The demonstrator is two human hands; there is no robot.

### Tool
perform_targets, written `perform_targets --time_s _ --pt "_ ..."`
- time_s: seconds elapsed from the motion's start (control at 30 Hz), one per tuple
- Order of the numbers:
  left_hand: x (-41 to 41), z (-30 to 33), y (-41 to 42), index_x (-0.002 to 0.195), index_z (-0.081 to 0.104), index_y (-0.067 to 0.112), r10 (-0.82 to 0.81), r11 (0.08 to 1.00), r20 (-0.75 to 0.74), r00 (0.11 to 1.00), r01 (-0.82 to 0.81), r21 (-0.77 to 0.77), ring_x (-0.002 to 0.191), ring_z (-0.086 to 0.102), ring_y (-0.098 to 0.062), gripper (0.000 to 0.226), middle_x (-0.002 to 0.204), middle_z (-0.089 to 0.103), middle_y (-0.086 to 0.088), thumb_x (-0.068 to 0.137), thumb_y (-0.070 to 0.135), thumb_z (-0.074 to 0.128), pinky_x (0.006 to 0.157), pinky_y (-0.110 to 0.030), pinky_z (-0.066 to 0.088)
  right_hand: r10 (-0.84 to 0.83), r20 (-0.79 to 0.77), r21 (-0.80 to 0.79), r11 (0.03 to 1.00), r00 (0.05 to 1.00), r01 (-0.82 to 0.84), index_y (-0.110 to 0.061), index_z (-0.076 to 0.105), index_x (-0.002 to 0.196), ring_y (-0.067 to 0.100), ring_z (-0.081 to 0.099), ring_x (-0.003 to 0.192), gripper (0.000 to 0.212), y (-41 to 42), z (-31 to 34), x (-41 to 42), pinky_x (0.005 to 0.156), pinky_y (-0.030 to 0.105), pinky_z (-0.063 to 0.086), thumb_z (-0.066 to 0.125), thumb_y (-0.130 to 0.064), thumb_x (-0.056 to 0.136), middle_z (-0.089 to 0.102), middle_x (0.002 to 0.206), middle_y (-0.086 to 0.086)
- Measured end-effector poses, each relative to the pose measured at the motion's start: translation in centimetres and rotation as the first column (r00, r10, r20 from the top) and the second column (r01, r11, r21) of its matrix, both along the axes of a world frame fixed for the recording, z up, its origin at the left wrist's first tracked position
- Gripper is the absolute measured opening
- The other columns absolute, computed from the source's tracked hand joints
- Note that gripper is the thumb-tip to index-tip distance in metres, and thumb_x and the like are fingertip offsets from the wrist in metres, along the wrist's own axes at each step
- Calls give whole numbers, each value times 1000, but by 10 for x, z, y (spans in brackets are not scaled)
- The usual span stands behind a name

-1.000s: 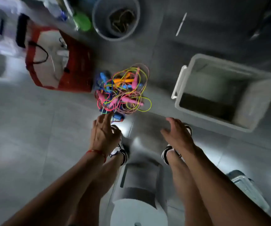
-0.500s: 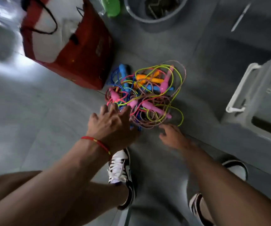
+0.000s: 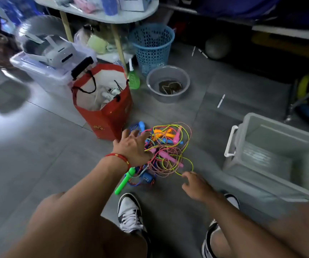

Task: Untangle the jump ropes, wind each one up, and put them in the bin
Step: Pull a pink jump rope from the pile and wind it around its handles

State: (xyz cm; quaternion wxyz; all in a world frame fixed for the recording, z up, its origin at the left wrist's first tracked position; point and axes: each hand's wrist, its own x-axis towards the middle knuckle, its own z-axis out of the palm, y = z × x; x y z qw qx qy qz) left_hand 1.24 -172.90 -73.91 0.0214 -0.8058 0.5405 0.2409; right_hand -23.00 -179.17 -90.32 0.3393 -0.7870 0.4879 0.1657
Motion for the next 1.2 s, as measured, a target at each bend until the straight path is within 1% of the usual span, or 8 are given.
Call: perform_targets --time_s 0.2,0.43,0.6,0.73,0.83,0.97,1.07,1.2 --pt "23 -29 -8 156 22 37 -33 994 38 999 29 103 148 14 -31 79 164 17 -5 89 58 57 108 -58 36 74 -66 -88 993 995 -80 -18 50 137 32 51 129 44 -70 -14 33 103 42 45 53 -24 93 52 140 9" --pt "28 -48 -31 154 26 39 -59 993 70 996 51 110 148 16 -31 91 161 22 -5 70 71 26 107 -53 39 100 -9 -80 992 995 -101 -22 37 153 32 39 142 67 -148 -87 91 114 45 39 62 -11 91 33 157 8" --pt "57 -70 -29 157 16 39 -19 984 136 991 -5 176 149 14 -31 79 165 16 -6 86 65 40 108 -55 37 182 114 -310 941 977 -139 -9 57 128 37 54 119 43 -121 -113 111 100 47 48 64 -20 88 54 130 14" --pt "63 -79 -14 158 10 41 -11 963 145 989 -29 268 150 12 -31 90 166 13 -5 75 72 26 110 -52 34 73 7 -186 980 997 -71 -8 44 135 41 57 116 50 -82 -147 125 93 50 51 63 -18 89 56 128 18" --pt "63 -83 -9 158 9 40 -21 956 129 991 -17 292 151 9 -31 80 166 11 -5 89 67 36 113 -52 32 -84 20 -167 982 996 87 -7 43 137 40 59 115 46 -70 -157 120 90 46 48 59 -17 95 60 127 19" --pt "61 -75 -10 158 17 36 -36 963 102 994 8 270 149 14 -32 76 163 19 -5 91 63 41 111 -51 34 -91 335 -174 972 938 157 -12 61 128 34 54 122 54 -53 -137 90 98 40 48 70 1 76 59 131 11" --pt "57 -71 -16 152 33 35 -5 972 -35 999 13 234 143 27 -32 80 155 36 -2 82 70 44 109 -52 38 -166 438 -89 970 884 226 -15 64 116 31 62 102 42 -49 -102 65 76 29 43 66 -1 76 68 111 7" --pt "44 -68 -22 137 52 33 -31 981 -128 991 55 187 134 38 -33 103 140 53 -2 51 82 24 107 -48 39 -218 408 43 975 886 220 -13 58 98 24 58 76 21 -63 -34 52 65 34 44 61 -23 80 63 85 4"
